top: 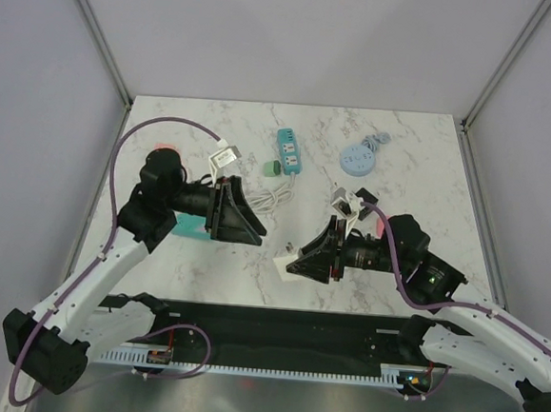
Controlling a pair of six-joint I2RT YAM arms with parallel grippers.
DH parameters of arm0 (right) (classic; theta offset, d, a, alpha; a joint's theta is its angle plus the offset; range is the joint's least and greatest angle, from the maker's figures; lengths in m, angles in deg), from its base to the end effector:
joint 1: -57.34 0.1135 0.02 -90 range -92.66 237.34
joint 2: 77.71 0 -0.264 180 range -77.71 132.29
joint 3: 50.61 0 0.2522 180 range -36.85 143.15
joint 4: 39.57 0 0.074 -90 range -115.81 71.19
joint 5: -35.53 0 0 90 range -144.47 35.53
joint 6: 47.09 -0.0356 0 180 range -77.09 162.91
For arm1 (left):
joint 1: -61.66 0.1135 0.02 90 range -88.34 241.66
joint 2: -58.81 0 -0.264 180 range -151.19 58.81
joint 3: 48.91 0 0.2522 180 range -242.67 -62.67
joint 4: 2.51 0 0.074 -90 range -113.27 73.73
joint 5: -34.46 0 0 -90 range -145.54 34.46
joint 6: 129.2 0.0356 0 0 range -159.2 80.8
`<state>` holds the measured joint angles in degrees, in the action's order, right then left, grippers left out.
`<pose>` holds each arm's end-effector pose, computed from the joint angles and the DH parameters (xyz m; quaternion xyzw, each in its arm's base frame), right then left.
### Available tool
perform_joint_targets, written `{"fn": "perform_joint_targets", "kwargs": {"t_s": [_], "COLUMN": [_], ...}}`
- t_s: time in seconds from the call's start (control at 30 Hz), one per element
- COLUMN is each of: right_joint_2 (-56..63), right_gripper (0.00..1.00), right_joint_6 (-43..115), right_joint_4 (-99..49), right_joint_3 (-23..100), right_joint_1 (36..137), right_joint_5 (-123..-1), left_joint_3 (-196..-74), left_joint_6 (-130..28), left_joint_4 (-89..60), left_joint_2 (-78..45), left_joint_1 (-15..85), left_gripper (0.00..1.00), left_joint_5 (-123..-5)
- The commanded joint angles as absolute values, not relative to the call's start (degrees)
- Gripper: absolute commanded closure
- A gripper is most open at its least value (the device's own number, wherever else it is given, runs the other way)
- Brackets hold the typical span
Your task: Insert the plug
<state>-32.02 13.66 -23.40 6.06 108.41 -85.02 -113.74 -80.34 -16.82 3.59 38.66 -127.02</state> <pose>0.1037 0.1571 0.3410 -0.3093 0.6658 0.5682 0.3717 0.1738 -0.1104 0.3654 0.2967 0.6519 -0.6560 0.2379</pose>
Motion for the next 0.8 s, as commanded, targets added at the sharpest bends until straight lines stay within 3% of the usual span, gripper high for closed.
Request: {"fn": "perform_joint_targets", "kwargs": {"t_s": [0.0,0.33,0.77], "right_joint_2": [-32.3,-30.2,-28.3], "right_gripper": [1.0,1.0,1.0], "right_joint_6": [12.2,11.2,12.0], "right_joint_4": [-25.5,-30.4,-30.6], "right_joint_3": [6.6,5.8,7.4], "right_joint_1": [108.5,108.5,108.5], "right_joint_5": [-90.4,-93.0,-92.4], "left_joint_3": [-116.3,-115.4,-117.4], "left_joint_6": [-75.2,-69.8,-62.5], "left_joint_4": [-18.2,-22.2,-28.1], "left_joint_2": [2.2,-1.5,-5.3], "left_joint_1": [34.1,29.8,24.4], "left_gripper": [0.29,0.3,0.4], "left_joint_5": [-132.1,-130.7,-128.9]}}
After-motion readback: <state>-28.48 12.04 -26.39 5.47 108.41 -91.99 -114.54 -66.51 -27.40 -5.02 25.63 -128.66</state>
